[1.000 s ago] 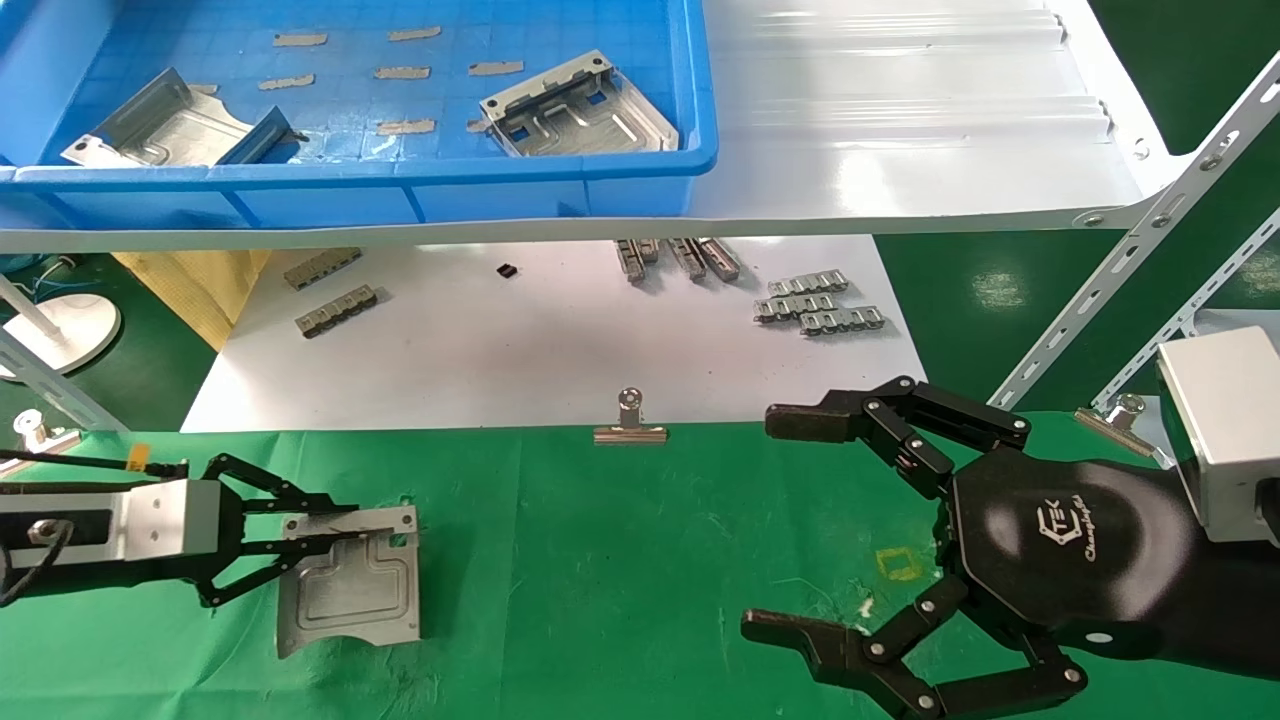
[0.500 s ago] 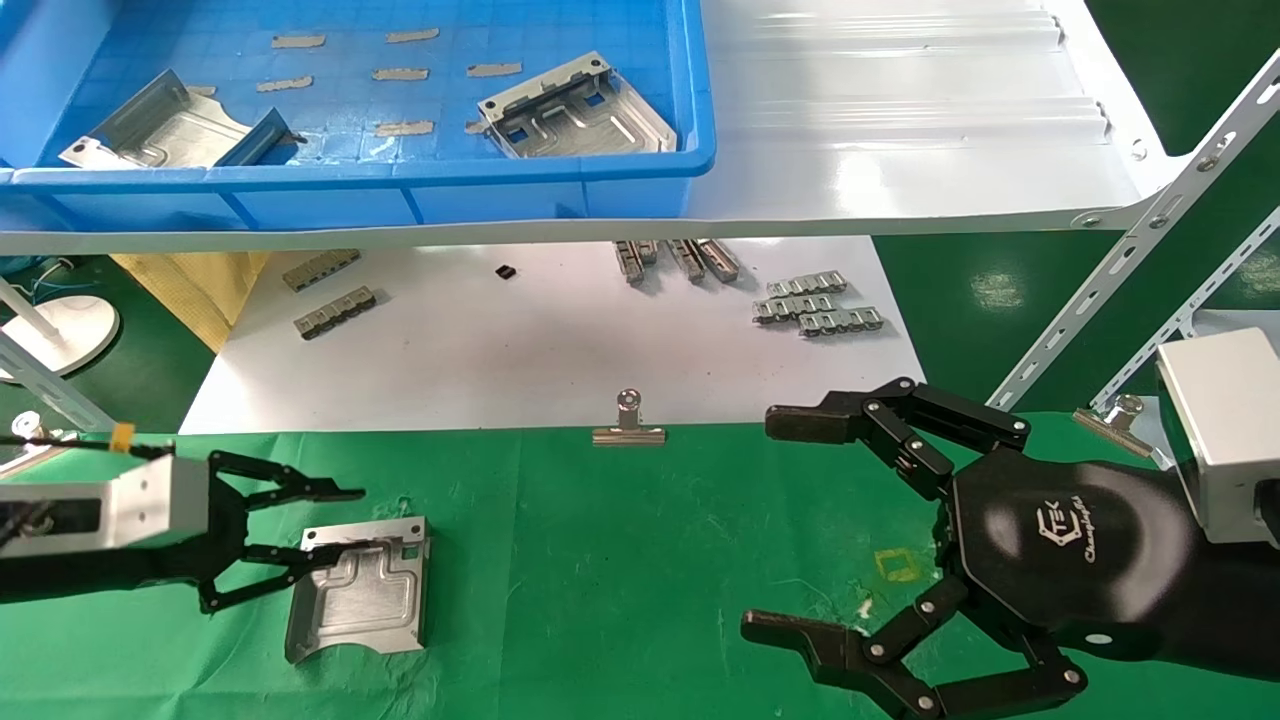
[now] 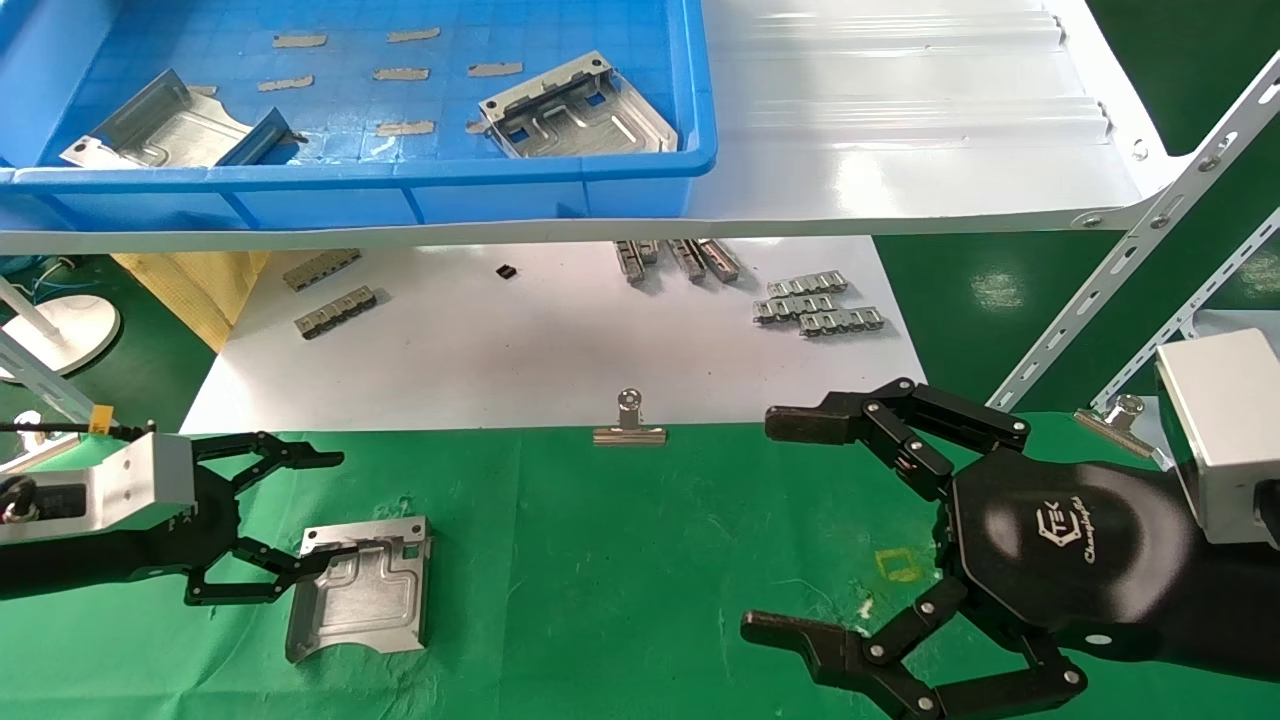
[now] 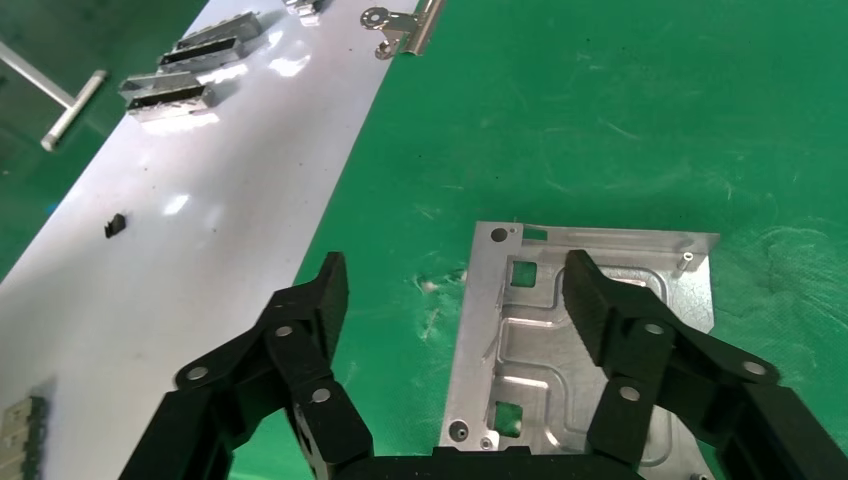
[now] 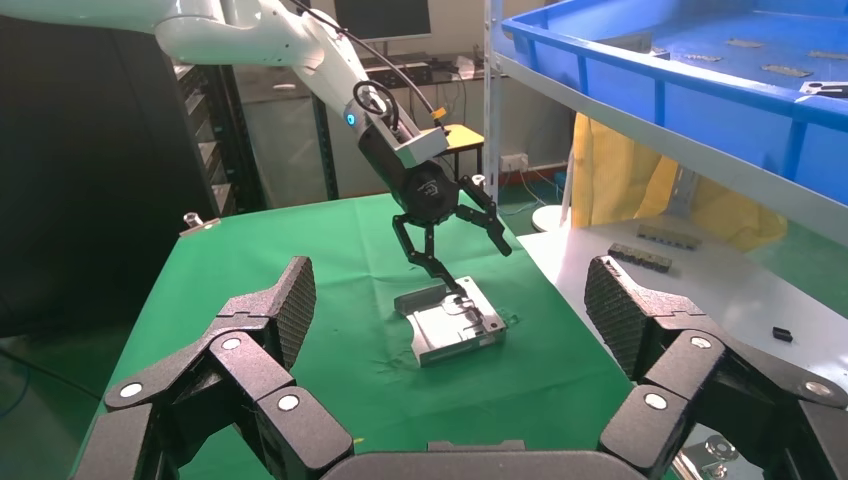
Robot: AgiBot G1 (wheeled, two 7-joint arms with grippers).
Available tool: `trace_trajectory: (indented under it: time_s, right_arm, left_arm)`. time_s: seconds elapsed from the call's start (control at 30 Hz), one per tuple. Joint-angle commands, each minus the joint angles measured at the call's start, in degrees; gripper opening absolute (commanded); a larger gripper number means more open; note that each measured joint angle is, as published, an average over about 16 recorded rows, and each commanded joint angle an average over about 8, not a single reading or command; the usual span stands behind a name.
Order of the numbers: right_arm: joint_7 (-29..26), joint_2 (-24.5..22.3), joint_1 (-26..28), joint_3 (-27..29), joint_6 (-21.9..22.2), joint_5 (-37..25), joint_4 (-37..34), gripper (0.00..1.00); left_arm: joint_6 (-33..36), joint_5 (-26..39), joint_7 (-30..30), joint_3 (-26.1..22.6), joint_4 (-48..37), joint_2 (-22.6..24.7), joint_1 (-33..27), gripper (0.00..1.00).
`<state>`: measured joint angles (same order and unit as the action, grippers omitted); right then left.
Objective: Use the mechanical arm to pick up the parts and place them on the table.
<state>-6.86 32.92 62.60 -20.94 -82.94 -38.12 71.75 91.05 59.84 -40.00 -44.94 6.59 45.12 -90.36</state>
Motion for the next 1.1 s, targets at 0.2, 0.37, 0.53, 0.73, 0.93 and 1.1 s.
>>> trace_trajectory:
  time_s: [0.2, 0.37, 0.53, 0.73, 0.93, 1.1]
  right_arm:
    - [0.0, 0.0, 0.0, 0.0, 0.0, 0.0, 0.0, 1.00]
    - [0.0, 0.0, 0.0, 0.0, 0.0, 0.0, 0.0, 1.00]
    - [0.0, 0.0, 0.0, 0.0, 0.0, 0.0, 0.0, 1.00]
    - [0.0, 0.0, 0.0, 0.0, 0.0, 0.0, 0.0, 1.00]
    - [0.0, 0.0, 0.0, 0.0, 0.0, 0.0, 0.0, 1.00]
    - [0.0, 0.0, 0.0, 0.0, 0.0, 0.0, 0.0, 1.00]
  left_arm:
    - [-0.4, -1.2, 3.7, 2.1, 5.2, -0.8, 2.1, 1.00]
    - [-0.9, -2.8, 8.0, 4.6, 10.9, -1.6, 4.6, 1.00]
    - [-1.3, -4.3, 12.4, 7.1, 16.7, -2.5, 7.1, 1.00]
    - [-1.9, -6.2, 17.7, 10.1, 23.6, -3.5, 10.1, 1.00]
    - [-2.4, -8.1, 22.9, 13.1, 30.4, -4.6, 13.0, 1.00]
    - [-2.9, -9.6, 27.2, 15.5, 36.2, -5.4, 15.5, 1.00]
